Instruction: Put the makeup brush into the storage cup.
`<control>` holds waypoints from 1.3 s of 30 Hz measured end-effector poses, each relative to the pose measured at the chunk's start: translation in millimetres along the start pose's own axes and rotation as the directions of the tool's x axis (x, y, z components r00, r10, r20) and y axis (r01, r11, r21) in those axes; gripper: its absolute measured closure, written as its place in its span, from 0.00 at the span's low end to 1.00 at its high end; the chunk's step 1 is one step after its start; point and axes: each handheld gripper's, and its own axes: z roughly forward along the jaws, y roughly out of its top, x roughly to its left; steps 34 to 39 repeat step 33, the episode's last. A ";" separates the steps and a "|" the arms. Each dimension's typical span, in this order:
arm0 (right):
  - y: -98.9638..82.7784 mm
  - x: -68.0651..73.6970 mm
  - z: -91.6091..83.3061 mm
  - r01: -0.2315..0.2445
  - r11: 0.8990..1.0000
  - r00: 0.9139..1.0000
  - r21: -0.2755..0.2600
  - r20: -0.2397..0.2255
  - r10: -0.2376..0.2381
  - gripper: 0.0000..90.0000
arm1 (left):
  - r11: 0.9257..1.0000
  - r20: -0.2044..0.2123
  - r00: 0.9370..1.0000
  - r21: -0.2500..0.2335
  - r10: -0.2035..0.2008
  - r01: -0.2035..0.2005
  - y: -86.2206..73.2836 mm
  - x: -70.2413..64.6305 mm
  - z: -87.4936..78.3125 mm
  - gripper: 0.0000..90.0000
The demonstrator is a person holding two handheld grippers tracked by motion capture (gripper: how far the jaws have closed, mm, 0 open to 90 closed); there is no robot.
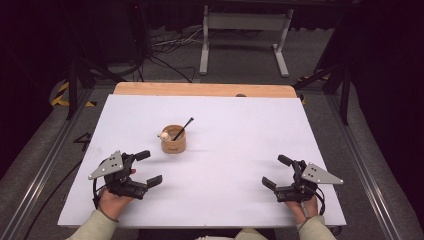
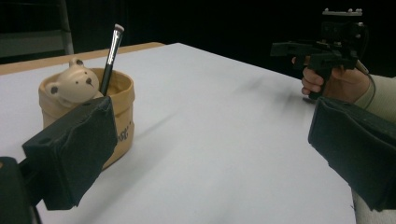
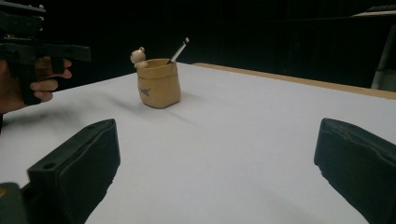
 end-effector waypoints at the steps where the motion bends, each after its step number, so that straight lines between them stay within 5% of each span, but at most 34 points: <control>1: 0.0 0.0 -0.1 0.000 1.000 1.000 0.001 0.000 0.000 0.01 | 1.000 -0.001 1.000 -0.002 -0.003 0.003 -1.5 -0.2 0.1 0.02; 5: -0.5 -0.5 0.0 0.002 1.000 1.000 0.003 -0.004 -0.002 0.01 | 1.000 -0.002 1.000 0.006 -0.012 0.012 -8.9 -0.5 0.4 0.02; 7: -0.9 -0.8 0.3 0.001 1.000 1.000 0.005 -0.004 -0.001 0.01 | 1.000 -0.013 1.000 0.011 0.024 -0.024 -12.4 0.5 3.2 0.02; 11: -1.6 -0.9 1.1 0.004 1.000 1.000 0.010 -0.009 -0.004 0.01 | 1.000 -0.007 1.000 0.008 -0.010 0.010 -19.8 1.7 6.0 0.02; 39: -4.4 -0.9 3.8 0.005 0.999 1.000 0.032 -0.017 -0.004 0.01 | 0.999 0.004 1.000 0.043 -0.020 0.019 -22.8 1.8 10.6 0.02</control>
